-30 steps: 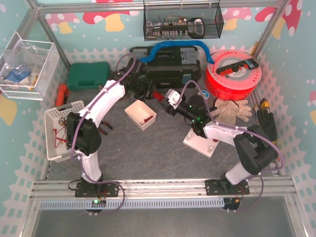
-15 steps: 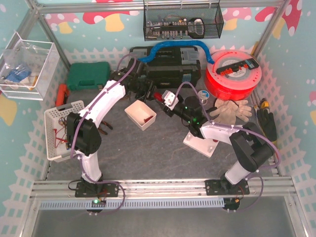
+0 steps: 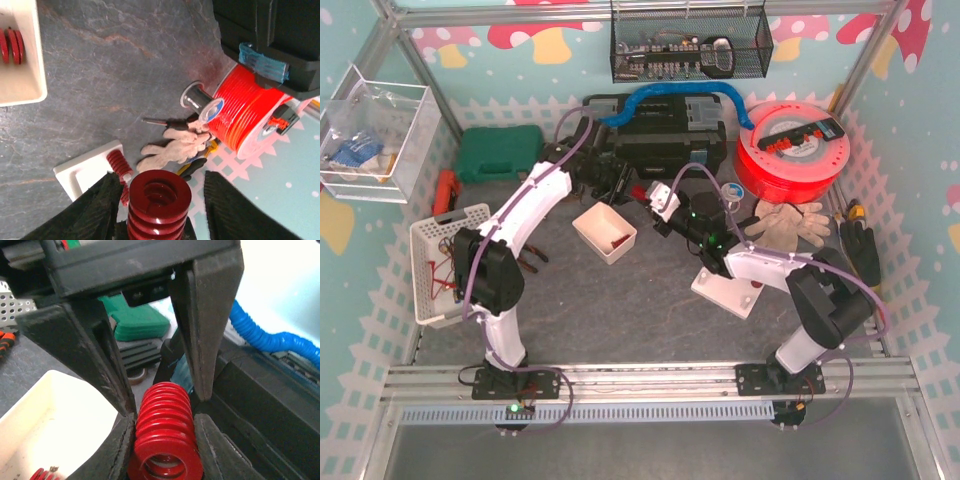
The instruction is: Install the large spring
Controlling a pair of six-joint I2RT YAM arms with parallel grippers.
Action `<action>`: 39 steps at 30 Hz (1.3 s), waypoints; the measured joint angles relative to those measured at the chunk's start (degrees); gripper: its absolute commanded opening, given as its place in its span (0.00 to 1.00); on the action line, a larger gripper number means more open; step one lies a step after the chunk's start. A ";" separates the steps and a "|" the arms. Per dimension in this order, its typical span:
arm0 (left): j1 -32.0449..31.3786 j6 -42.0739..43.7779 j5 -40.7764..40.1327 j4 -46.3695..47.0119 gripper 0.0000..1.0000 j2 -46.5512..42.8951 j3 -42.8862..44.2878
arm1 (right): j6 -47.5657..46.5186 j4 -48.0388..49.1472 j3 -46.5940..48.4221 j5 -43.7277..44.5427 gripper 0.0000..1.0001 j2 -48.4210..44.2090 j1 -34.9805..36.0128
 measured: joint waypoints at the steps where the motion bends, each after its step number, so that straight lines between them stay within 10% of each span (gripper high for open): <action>1: 0.17 0.37 -0.09 0.09 0.63 0.00 0.00 | 0.39 -1.42 0.48 0.13 0.00 -0.22 -0.02; 11: 3.30 7.52 -5.68 0.46 0.94 -0.09 -0.17 | 8.70 -31.58 8.11 6.05 0.00 -11.74 -0.04; 26: 3.43 31.17 -15.69 1.60 0.94 2.29 3.58 | 36.74 -88.37 24.30 13.20 0.00 -25.35 -0.04; 39: 3.41 36.85 -17.38 1.79 0.94 2.32 3.72 | 66.47 -114.71 14.34 11.76 0.00 -34.03 -0.04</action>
